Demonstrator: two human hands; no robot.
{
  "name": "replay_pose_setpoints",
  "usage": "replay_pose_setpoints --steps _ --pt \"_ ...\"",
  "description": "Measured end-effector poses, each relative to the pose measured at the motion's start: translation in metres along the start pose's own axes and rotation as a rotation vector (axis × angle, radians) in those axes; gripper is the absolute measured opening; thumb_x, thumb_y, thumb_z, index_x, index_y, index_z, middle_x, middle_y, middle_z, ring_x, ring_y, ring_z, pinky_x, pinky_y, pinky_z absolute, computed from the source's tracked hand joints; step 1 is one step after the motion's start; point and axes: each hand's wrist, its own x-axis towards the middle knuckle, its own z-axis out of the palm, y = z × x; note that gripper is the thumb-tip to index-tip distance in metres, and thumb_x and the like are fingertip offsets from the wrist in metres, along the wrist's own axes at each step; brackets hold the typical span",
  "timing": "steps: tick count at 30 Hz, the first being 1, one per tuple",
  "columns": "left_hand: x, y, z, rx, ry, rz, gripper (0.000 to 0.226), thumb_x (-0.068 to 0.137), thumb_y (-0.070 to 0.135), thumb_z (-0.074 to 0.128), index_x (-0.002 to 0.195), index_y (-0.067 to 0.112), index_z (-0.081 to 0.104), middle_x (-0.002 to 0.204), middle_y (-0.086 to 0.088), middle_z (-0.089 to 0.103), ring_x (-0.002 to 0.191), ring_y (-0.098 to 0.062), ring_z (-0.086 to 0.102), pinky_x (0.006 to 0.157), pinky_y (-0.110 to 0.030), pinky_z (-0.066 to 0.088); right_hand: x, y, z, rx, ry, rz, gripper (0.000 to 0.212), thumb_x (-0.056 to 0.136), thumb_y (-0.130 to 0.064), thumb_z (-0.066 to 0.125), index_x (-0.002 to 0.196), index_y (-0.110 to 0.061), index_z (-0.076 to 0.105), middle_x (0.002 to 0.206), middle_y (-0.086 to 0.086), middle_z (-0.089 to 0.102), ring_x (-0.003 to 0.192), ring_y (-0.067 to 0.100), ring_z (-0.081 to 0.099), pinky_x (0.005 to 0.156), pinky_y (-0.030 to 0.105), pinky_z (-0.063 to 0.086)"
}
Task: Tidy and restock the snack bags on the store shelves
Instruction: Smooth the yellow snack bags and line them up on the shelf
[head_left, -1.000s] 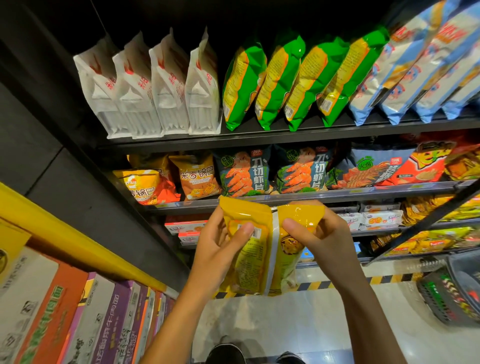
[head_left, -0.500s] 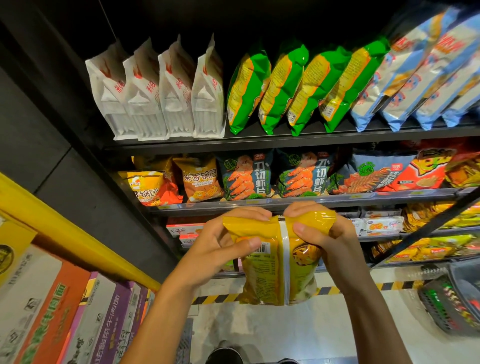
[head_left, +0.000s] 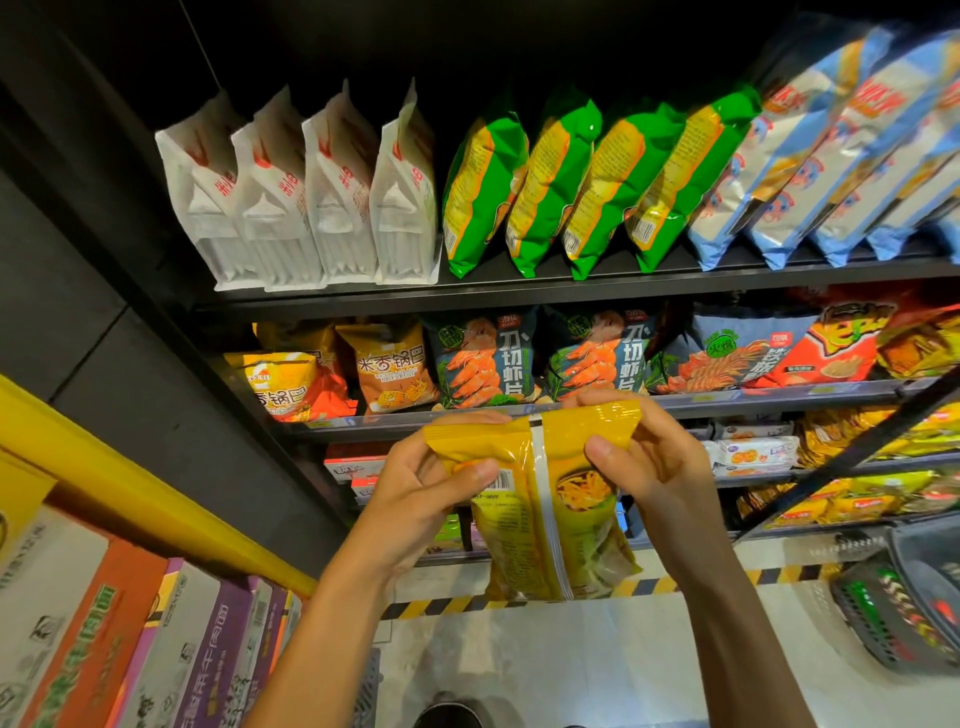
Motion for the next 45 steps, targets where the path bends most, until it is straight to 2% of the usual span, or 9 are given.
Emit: replay_pose_setpoints --steps 6,13,19,22,26,29,33,40,45 --pt "0.008 0.002 0.002 0.007 0.002 0.023 0.043 0.074 0.032 0.091 0.112 0.017 0.077 0.125 -0.009 0.072 0.122 -0.027 0.065 0.096 -0.033 0.054 0.006 0.004 0.002 -0.147 0.048 -0.207 0.022 0.087 -0.015 0.063 0.079 -0.026 0.080 0.113 -0.003 0.074 0.112 0.021 0.068 0.085 0.032 0.056" --pt "0.019 0.009 -0.002 0.067 -0.018 0.111 0.034 0.079 0.021 0.087 0.111 0.020 0.077 0.129 -0.009 0.069 0.128 -0.030 0.061 0.099 -0.039 0.052 0.014 -0.006 -0.009 0.097 -0.016 -0.148 0.058 0.092 -0.007 0.073 0.144 -0.019 0.053 0.141 0.006 0.064 0.134 0.025 0.059 0.102 0.034 0.053" --pt "0.034 0.040 0.008 0.487 -0.210 0.414 0.020 0.086 0.003 0.078 0.106 0.009 0.080 0.121 -0.009 0.068 0.125 -0.034 0.061 0.096 -0.046 0.055 0.044 -0.011 -0.022 0.223 -0.104 0.389 0.093 0.074 -0.087 0.062 0.149 -0.033 0.053 0.154 0.001 0.053 0.139 0.024 0.054 0.115 0.060 0.038" --pt "0.041 0.058 0.017 0.703 -0.369 0.518 0.033 0.077 -0.019 0.078 0.101 0.002 0.080 0.116 -0.010 0.072 0.126 -0.034 0.062 0.106 -0.051 0.048 0.062 -0.030 -0.022 0.207 -0.138 0.606 0.068 0.101 -0.065 0.037 0.149 -0.019 0.053 0.150 0.014 0.056 0.138 0.039 0.053 0.113 0.058 0.042" --pt "0.042 0.082 0.025 0.845 -0.403 0.622 0.022 0.087 0.007 0.079 0.108 0.010 0.080 0.138 -0.006 0.064 0.143 -0.032 0.047 0.111 -0.052 0.043 0.066 -0.038 -0.032 0.073 -0.324 0.481 0.061 0.087 -0.029 0.074 0.145 -0.027 0.057 0.142 0.004 0.064 0.133 0.029 0.060 0.110 0.046 0.050" --pt "0.043 0.088 0.020 0.964 -0.262 0.556 0.073 0.079 0.017 0.088 0.145 0.020 0.056 0.167 0.005 0.028 0.156 -0.021 0.023 0.122 -0.037 0.033 0.065 -0.046 -0.036 -0.014 -0.222 0.254 0.063 0.088 -0.014 0.078 0.145 -0.032 0.057 0.146 -0.010 0.061 0.138 0.015 0.054 0.107 0.033 0.051" --pt "0.056 0.083 -0.007 0.670 -0.256 0.208 0.122 0.075 0.021 0.092 0.162 0.041 0.009 0.169 0.021 0.013 0.156 -0.009 0.019 0.122 -0.029 0.032 0.064 -0.062 -0.029 0.052 -0.180 0.022 0.072 0.091 0.010 0.060 0.150 -0.028 0.045 0.138 -0.024 0.062 0.128 0.008 0.062 0.093 0.025 0.057" --pt "0.085 0.101 0.005 0.099 -0.436 -0.121 0.111 0.073 0.032 0.090 0.161 0.032 0.022 0.161 -0.012 0.041 0.143 -0.039 0.045 0.118 -0.058 0.037 0.094 -0.084 -0.018 0.078 -0.159 -0.172 0.088 0.087 0.011 0.058 0.158 -0.030 0.028 0.153 -0.023 0.049 0.138 0.013 0.055 0.099 0.032 0.056" --pt "0.111 0.142 0.015 -0.040 -0.485 -0.100 0.094 0.083 0.044 0.080 0.159 0.030 0.028 0.155 -0.011 0.050 0.134 -0.033 0.057 0.105 -0.050 0.051 0.124 -0.104 -0.024 -0.054 -0.233 -0.304 0.096 0.086 0.010 0.063 0.160 -0.034 0.020 0.161 -0.027 0.034 0.148 0.012 0.042 0.109 0.040 0.050"
